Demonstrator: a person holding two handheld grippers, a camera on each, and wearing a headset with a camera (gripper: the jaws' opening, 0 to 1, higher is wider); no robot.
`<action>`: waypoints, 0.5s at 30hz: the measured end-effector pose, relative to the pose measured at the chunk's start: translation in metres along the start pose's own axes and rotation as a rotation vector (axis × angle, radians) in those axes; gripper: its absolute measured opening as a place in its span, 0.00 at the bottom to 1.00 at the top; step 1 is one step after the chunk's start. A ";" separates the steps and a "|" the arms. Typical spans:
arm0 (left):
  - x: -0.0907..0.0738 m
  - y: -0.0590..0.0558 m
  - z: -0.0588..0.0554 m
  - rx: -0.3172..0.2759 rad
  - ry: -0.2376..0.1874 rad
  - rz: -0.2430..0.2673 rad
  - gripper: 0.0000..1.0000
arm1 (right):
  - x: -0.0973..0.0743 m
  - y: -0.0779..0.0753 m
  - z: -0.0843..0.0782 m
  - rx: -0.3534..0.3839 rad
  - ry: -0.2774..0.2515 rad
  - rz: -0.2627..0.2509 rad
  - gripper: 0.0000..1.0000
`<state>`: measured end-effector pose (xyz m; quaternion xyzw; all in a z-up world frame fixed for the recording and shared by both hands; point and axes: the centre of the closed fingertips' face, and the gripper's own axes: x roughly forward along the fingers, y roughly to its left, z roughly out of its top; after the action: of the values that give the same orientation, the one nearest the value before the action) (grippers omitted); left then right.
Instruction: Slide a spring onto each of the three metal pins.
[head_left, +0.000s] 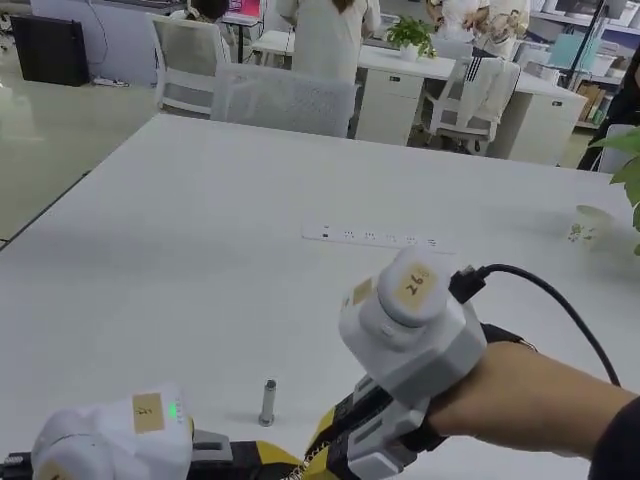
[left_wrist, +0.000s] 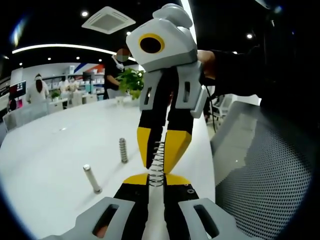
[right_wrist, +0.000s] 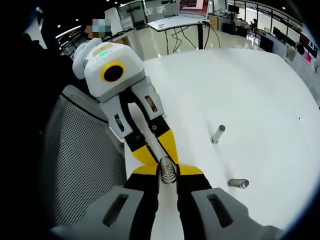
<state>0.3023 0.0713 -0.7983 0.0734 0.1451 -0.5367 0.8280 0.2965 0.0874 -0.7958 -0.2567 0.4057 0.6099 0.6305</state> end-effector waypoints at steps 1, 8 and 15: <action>0.000 0.000 0.000 0.000 0.000 0.001 0.02 | 0.000 0.000 0.000 0.004 -0.001 0.001 0.10; 0.000 0.002 0.001 -0.004 -0.008 0.008 0.02 | -0.001 -0.001 0.001 0.057 -0.007 0.004 0.09; 0.001 0.002 0.002 0.003 -0.013 0.009 0.03 | -0.001 0.000 0.003 0.040 0.012 -0.009 0.08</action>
<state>0.3050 0.0710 -0.7968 0.0715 0.1386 -0.5337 0.8312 0.2969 0.0896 -0.7936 -0.2494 0.4207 0.5973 0.6357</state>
